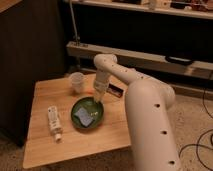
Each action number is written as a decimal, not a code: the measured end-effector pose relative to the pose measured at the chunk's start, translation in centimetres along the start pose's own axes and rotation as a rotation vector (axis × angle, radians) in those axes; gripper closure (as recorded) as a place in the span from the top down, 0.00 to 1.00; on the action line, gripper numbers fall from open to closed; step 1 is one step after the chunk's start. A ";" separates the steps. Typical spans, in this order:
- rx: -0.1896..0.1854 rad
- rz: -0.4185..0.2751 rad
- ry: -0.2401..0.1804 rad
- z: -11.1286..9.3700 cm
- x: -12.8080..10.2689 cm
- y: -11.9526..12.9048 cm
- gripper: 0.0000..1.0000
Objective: Drag the ceramic bowl in a circle
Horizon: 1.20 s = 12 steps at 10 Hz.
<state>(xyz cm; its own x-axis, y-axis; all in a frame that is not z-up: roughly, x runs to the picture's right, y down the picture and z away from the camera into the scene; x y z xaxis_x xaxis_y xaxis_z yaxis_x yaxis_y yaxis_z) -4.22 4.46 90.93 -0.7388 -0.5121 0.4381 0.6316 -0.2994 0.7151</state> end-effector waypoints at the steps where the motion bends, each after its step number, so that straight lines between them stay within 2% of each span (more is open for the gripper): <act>1: -0.010 0.016 -0.011 -0.4 -0.1 0.9 0.10; 4: -0.033 0.071 -0.031 -1.8 -3.5 2.2 0.10; 8: -0.065 0.121 -0.061 -2.8 -8.0 2.7 0.10; 10: -0.088 0.121 -0.099 -2.8 -10.4 1.8 0.10; 12: -0.097 0.090 -0.141 -1.7 -13.1 -1.2 0.10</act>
<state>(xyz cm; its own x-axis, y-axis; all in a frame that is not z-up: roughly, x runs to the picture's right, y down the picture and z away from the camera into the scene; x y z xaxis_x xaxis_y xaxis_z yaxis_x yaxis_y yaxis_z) 5.12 10.16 83.36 -0.6997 -0.4243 0.5748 0.7113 -0.3375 0.6166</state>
